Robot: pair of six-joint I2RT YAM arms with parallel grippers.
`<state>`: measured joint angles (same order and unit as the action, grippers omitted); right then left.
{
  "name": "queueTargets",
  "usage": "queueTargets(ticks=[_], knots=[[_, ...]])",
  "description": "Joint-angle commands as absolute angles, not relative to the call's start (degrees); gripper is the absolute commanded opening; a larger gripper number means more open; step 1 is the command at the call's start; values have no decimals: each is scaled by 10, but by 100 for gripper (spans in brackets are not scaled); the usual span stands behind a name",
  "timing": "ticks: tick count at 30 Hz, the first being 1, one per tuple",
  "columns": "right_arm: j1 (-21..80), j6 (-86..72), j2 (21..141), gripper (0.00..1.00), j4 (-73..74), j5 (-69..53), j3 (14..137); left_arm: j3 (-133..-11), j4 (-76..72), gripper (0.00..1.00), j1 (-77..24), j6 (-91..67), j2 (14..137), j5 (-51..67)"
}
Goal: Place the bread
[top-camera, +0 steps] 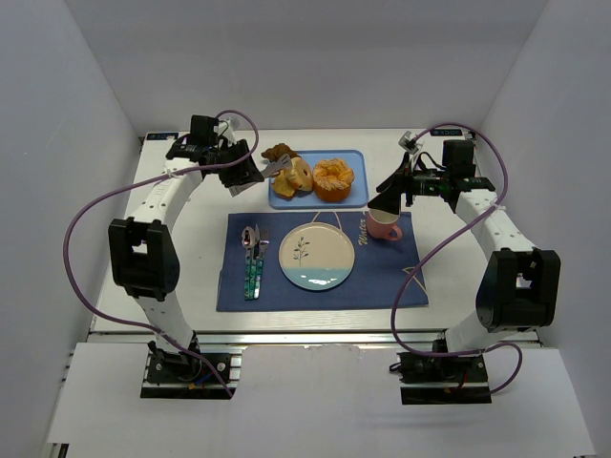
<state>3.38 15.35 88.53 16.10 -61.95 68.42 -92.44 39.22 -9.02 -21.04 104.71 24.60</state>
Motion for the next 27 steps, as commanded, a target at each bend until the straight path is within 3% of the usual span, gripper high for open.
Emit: queueTargets(ticks=[1, 19, 27], knots=[[32, 149, 867, 87, 143, -639, 682, -949, 392, 55, -92, -203, 1046, 249], [29, 149, 867, 87, 142, -640, 674, -950, 381, 55, -97, -207, 1078, 280], [29, 149, 864, 87, 141, -639, 671, -944, 360, 41, -97, -219, 1073, 306]])
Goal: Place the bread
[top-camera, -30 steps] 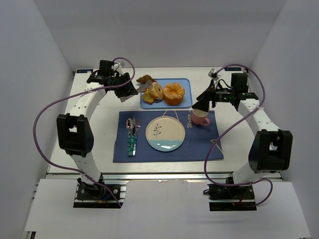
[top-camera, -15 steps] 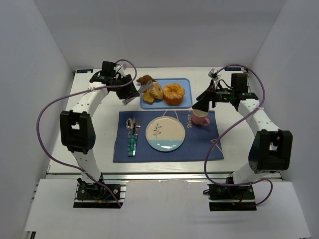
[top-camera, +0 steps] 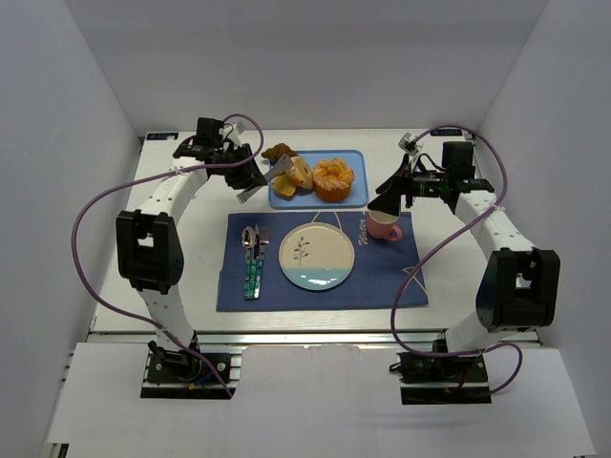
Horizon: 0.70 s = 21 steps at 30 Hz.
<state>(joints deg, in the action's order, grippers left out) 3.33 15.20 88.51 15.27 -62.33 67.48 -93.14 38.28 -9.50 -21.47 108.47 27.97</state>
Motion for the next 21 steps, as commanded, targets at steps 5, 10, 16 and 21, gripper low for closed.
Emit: queueTargets(ticks=[5, 10, 16, 21], knots=[[28, 149, 862, 87, 141, -639, 670, -939, 345, 24, -97, -233, 1067, 320], [26, 149, 860, 87, 142, -639, 669, -937, 323, 4, -94, -249, 1045, 316], [25, 149, 858, 87, 142, -641, 668, -934, 281, 0, -80, -275, 1008, 340], [25, 149, 857, 87, 142, -642, 667, -928, 277, 0, -77, -273, 985, 364]])
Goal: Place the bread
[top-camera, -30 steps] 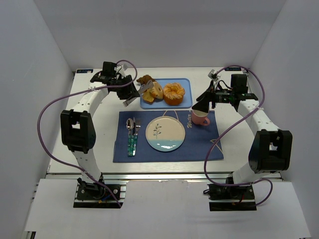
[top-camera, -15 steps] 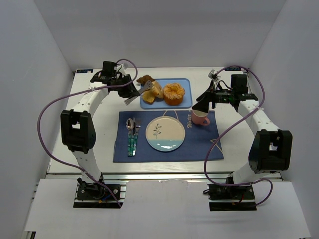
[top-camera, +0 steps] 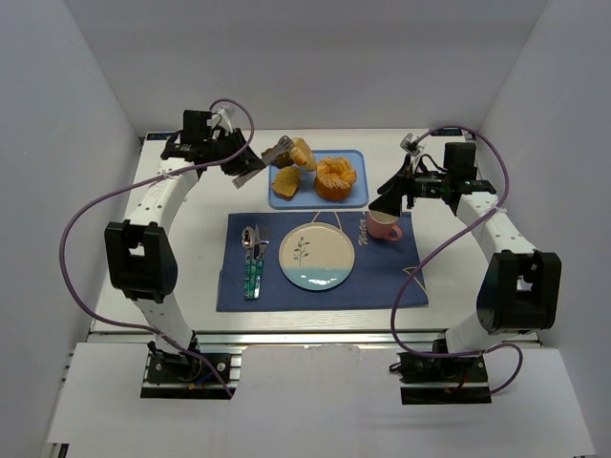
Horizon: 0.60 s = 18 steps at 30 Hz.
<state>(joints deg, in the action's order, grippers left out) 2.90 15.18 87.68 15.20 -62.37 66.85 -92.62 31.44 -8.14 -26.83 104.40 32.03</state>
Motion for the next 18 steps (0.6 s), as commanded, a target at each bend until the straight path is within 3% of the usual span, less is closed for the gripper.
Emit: queueTargets(ticks=[1, 8, 18], knots=[[25, 149, 857, 87, 141, -642, 667, -925, 282, 0, -78, -270, 981, 367], [23, 151, 857, 87, 146, -642, 670, -857, 348, 0, -78, -218, 906, 400], [23, 149, 860, 87, 149, -646, 674, -633, 304, 0, -77, -256, 715, 495]])
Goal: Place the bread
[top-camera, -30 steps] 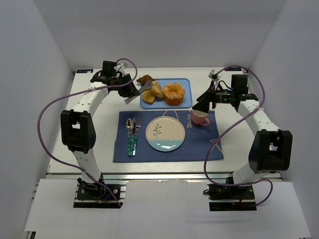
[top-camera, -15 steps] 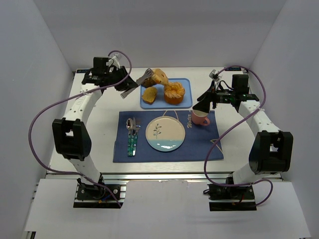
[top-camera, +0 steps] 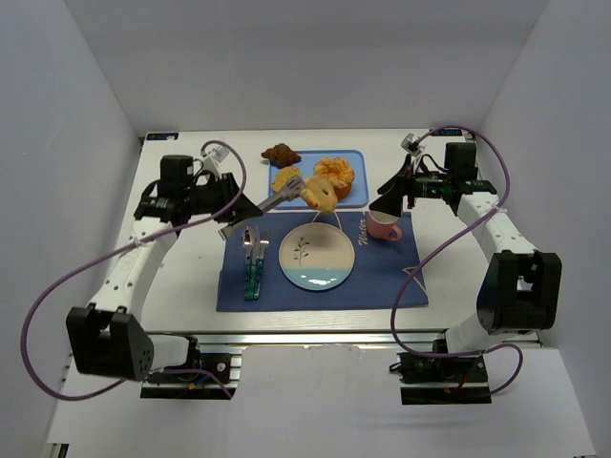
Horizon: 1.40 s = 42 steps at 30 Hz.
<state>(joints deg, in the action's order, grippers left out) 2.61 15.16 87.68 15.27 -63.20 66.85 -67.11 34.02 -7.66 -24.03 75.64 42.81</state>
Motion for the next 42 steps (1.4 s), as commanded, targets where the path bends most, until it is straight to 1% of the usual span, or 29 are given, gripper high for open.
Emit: queueTargets(ticks=[1, 4, 8, 16, 17, 18, 21, 22, 27, 34, 40, 42], knots=[[23, 149, 860, 87, 150, -648, 675, -599, 297, 0, -77, -260, 700, 517], [23, 149, 861, 87, 150, -650, 679, -544, 296, 0, -80, -258, 687, 527], [23, 143, 860, 87, 148, -650, 679, -506, 324, 0, -85, -215, 699, 520], [23, 143, 860, 88, 149, -649, 676, -484, 340, 1, -91, -164, 731, 498], [23, 143, 859, 88, 150, -649, 676, -488, 365, 11, -91, -150, 733, 484], [23, 144, 859, 88, 150, -649, 676, -490, 373, 25, -91, -146, 730, 478], [23, 143, 860, 88, 149, -649, 675, -492, 393, 44, -91, -135, 714, 449], [23, 142, 860, 88, 149, -649, 674, -493, 395, 47, -91, -136, 710, 444], [23, 142, 861, 88, 148, -650, 672, -502, 396, 51, -91, -148, 693, 413], [23, 143, 860, 88, 148, -652, 671, -572, 396, 53, -91, -163, 677, 327], [24, 144, 860, 88, 147, -654, 667, -627, 361, 51, -91, -170, 709, 293], [23, 144, 860, 88, 145, -656, 665, -658, 351, 51, -91, -164, 746, 277]])
